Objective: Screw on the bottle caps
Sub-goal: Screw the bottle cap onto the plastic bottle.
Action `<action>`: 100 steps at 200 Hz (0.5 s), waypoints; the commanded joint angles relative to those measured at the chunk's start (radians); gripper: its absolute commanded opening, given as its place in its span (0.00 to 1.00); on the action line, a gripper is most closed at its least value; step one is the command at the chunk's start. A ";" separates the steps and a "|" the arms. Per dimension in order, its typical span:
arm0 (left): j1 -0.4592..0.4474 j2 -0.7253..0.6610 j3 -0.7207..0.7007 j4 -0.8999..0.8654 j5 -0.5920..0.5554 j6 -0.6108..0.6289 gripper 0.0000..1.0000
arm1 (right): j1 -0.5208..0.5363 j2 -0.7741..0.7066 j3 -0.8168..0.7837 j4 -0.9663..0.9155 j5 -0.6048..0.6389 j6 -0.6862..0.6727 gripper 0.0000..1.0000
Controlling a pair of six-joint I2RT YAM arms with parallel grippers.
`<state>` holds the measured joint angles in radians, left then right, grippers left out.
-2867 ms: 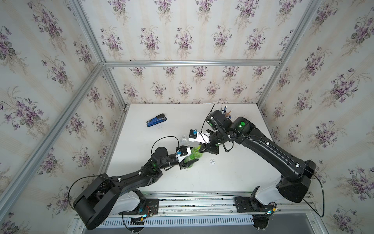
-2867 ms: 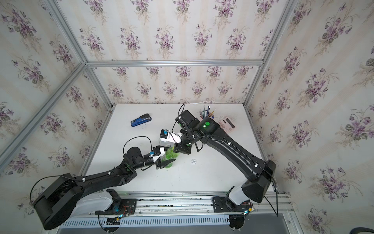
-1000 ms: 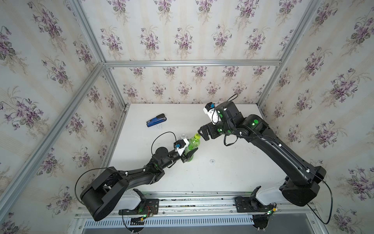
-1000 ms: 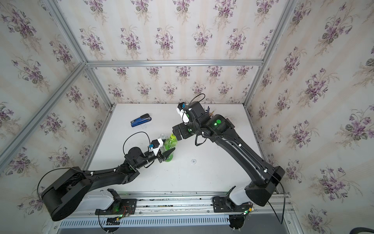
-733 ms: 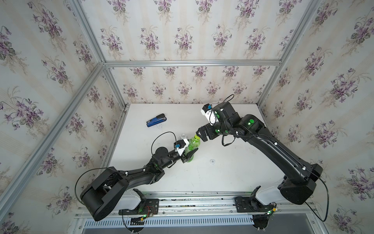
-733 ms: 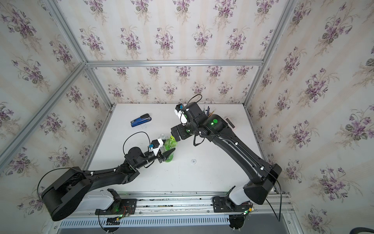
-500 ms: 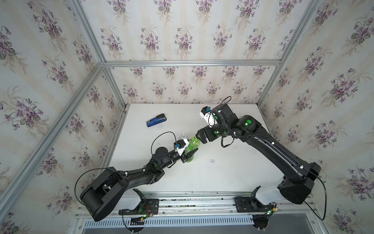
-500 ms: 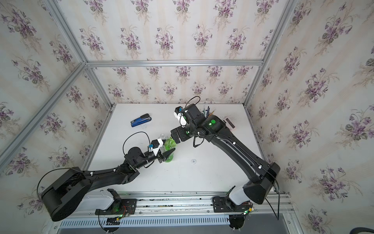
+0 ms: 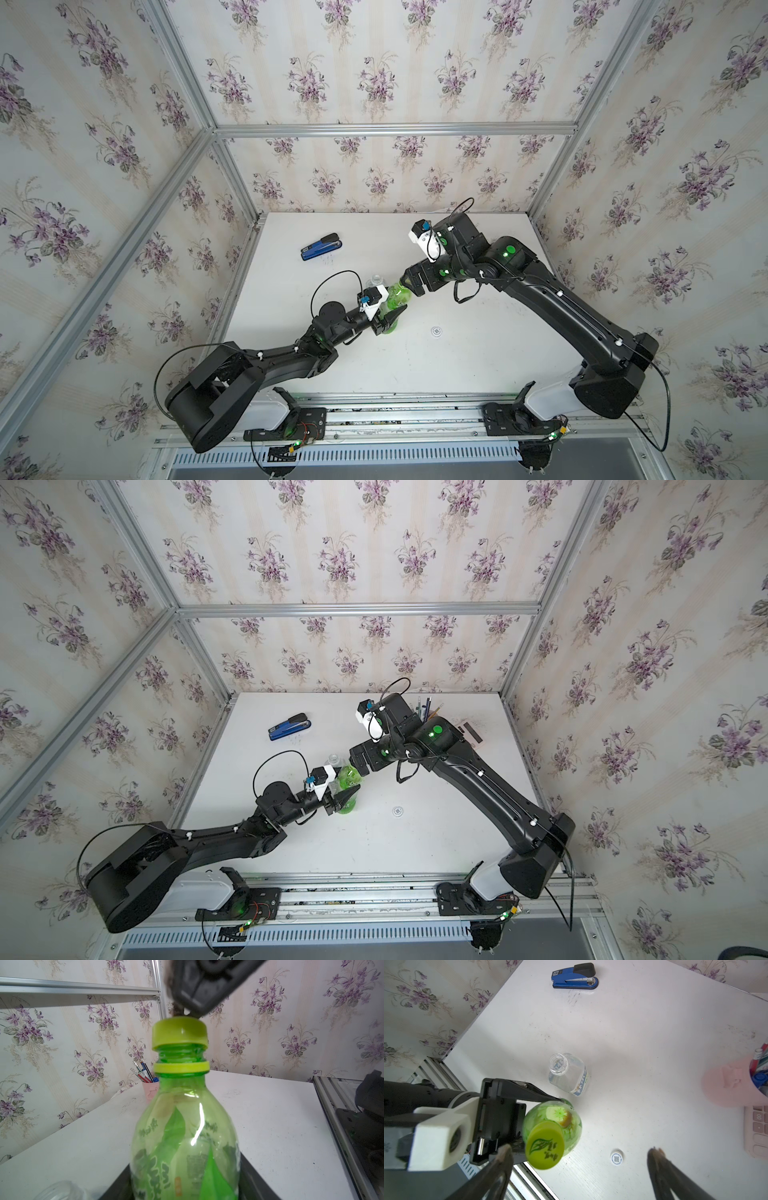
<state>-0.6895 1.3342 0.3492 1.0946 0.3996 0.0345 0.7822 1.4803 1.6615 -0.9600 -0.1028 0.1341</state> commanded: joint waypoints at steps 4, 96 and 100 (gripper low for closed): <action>0.001 0.006 0.006 0.055 -0.008 -0.007 0.61 | -0.002 -0.055 -0.021 0.095 -0.027 0.000 1.00; 0.009 0.013 0.002 0.104 0.008 -0.050 0.61 | -0.166 -0.223 -0.367 0.545 -0.323 0.388 0.66; 0.010 0.013 0.002 0.104 0.008 -0.050 0.61 | -0.165 -0.221 -0.381 0.563 -0.342 0.402 0.64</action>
<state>-0.6827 1.3441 0.3492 1.1393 0.3962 0.0032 0.6205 1.2606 1.3453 -0.5690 -0.3218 0.3985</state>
